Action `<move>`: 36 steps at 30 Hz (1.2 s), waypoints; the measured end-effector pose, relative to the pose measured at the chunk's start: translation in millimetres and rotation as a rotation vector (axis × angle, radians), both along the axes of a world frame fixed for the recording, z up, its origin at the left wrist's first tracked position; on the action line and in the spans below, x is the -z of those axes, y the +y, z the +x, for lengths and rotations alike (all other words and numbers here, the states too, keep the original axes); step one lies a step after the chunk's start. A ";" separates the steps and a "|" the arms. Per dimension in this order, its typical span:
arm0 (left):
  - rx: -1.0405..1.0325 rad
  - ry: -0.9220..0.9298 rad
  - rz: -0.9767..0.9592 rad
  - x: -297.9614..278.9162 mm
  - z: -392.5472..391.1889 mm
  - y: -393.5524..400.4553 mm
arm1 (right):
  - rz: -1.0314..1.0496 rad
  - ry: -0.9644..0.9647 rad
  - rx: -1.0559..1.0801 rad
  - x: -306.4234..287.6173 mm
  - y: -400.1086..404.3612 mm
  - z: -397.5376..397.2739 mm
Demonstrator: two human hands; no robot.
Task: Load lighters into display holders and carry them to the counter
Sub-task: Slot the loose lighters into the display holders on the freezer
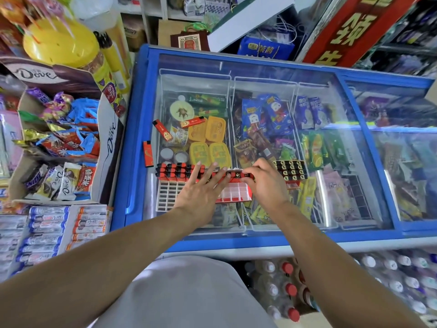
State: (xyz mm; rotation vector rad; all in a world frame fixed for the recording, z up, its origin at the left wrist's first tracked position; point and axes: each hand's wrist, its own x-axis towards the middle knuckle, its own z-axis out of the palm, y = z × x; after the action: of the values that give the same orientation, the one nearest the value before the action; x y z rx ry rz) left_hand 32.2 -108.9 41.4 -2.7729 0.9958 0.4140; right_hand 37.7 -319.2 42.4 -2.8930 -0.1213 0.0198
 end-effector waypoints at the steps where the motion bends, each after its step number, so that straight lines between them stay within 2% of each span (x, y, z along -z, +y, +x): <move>1: 0.001 0.013 -0.002 0.1 0.2 0.8 | -0.013 0.022 -0.019 -1.3 -1.2 3.4; 5: 0.002 0.055 -0.012 -0.2 2.7 2.9 | -0.030 0.078 -0.051 -5.2 -4.3 10.1; 17: 0.048 0.073 -0.066 5.4 8.0 12.7 | -0.032 0.055 -0.004 -9.2 0.4 5.3; 25: 0.056 0.068 -0.166 10.0 9.9 18.7 | 0.014 0.118 0.047 -25.8 2.7 7.8; 27: -0.018 0.073 -0.288 9.7 14.1 28.2 | 0.054 0.141 0.054 -41.8 2.1 18.6; 32: -0.345 0.040 -0.745 10.5 29.0 71.8 | 0.228 0.047 0.131 -64.3 22.7 64.5; 36: -0.628 0.100 -0.822 10.1 35.5 108.2 | 0.272 0.281 -0.031 -45.2 85.8 92.1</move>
State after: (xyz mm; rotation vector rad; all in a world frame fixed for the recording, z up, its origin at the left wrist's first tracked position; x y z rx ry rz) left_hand 67.7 -0.8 31.2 -3.8389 0.2843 0.2413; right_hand 129.8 -233.4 87.6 -2.5847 -0.1080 0.3834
